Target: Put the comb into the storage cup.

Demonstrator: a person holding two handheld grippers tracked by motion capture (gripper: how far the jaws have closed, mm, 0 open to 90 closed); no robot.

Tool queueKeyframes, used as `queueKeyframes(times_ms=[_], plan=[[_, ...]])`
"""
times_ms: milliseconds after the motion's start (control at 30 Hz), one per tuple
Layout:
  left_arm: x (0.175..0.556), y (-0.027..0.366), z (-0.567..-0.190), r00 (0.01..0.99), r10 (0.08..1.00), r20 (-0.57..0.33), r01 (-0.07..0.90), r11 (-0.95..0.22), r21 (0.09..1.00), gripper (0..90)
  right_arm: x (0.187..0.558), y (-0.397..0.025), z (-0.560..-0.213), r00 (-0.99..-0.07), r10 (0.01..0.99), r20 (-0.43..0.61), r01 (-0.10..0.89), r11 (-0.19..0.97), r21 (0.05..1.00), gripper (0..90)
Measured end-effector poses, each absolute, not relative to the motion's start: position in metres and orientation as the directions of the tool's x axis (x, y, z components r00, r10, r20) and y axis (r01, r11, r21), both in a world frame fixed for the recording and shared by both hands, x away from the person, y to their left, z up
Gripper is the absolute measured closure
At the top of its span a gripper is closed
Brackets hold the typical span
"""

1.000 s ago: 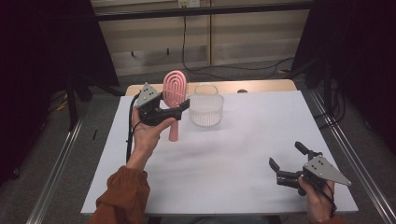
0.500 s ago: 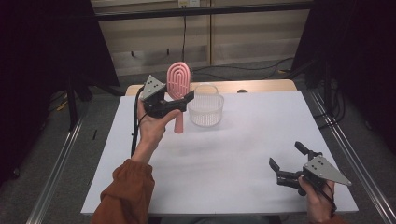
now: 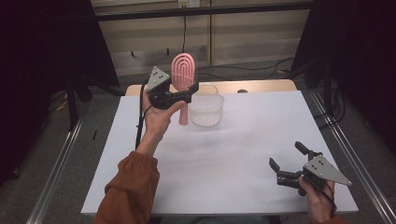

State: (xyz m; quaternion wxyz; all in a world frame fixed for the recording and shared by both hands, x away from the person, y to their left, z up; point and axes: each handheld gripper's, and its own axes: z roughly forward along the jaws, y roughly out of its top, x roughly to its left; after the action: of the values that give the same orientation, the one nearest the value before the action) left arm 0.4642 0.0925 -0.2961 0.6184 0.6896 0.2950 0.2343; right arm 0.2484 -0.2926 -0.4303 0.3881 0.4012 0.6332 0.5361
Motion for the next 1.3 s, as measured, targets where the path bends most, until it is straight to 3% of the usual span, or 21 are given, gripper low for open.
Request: queueKeyframes(times_ms=[500, 1300], plan=[[0.478, 0.065, -0.294, 0.712, 0.702, 0.02, 0.06, -0.089, 0.994, 20.3, 0.248, -0.292, -0.431, -0.387, 0.921, -0.054, 0.091, 0.097, 0.991, 0.0], [0.51, 0.053, -0.295, 0.686, 0.727, 0.033, 0.027, -0.07, 0.997, 20.4, 0.249, -0.292, -0.431, -0.389, 0.92, -0.053, 0.096, 0.097, 0.991, 0.0]])
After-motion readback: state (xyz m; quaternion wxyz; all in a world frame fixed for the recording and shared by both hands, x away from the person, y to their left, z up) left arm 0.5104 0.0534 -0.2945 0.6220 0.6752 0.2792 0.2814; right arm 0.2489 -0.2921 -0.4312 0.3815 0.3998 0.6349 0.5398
